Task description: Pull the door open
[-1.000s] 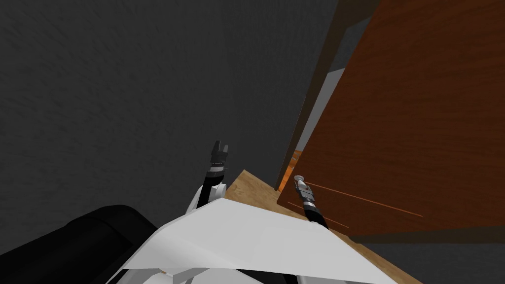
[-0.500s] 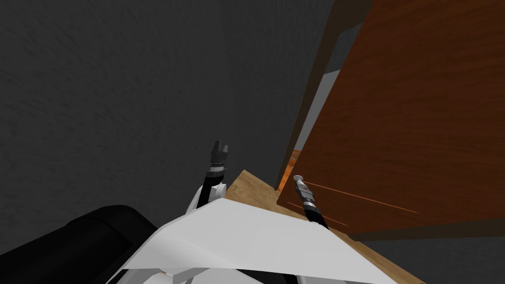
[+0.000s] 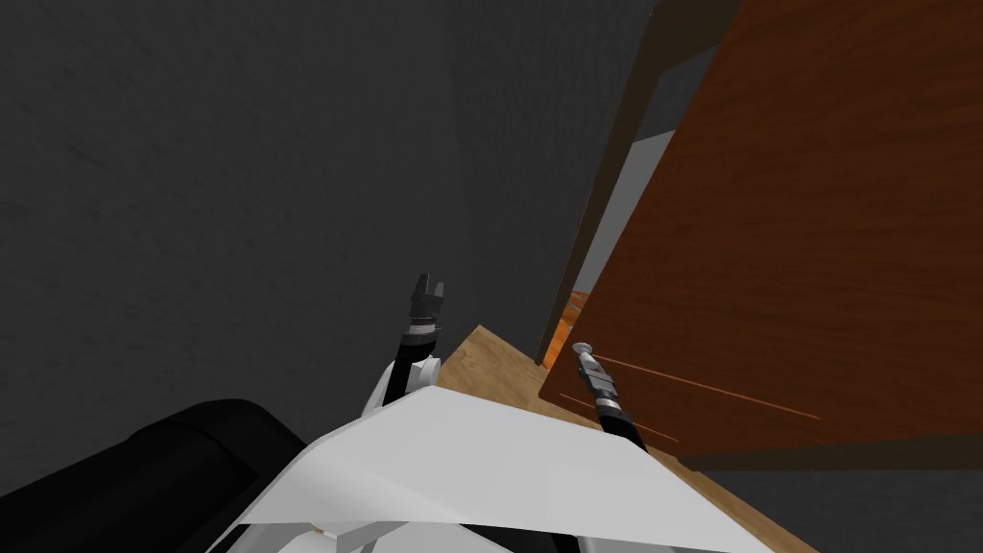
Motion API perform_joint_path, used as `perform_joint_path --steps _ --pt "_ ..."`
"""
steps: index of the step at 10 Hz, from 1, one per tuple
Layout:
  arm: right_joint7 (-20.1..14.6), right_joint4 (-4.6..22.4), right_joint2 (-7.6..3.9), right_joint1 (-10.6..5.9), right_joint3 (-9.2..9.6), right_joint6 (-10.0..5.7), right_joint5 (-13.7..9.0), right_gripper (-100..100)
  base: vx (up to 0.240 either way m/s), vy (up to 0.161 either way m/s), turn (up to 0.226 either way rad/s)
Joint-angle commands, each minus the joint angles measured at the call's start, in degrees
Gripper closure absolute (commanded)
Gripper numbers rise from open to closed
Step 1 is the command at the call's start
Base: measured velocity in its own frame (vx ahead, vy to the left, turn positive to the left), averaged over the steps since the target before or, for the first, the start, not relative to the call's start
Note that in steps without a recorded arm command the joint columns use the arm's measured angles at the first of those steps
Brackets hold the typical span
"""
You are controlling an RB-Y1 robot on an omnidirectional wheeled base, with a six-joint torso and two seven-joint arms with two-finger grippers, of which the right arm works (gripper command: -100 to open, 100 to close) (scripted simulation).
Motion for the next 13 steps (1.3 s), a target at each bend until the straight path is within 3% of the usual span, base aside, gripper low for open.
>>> perform_joint_path --steps 1,5,6,13 --pt "-1.7 -0.1 -0.96 0.81 1.40 -1.04 0.5 100 -0.224 -0.070 0.143" --pt "-5.6 -0.7 -3.88 2.71 4.60 -3.47 1.5 100 -0.237 -0.069 0.161" --pt "-4.8 -0.4 -3.36 2.19 4.03 -3.05 1.3 100 -0.120 -0.030 0.036" --pt "-10.7 0.6 -7.89 5.52 9.12 -9.98 3.6 100 -0.225 -0.063 0.134"
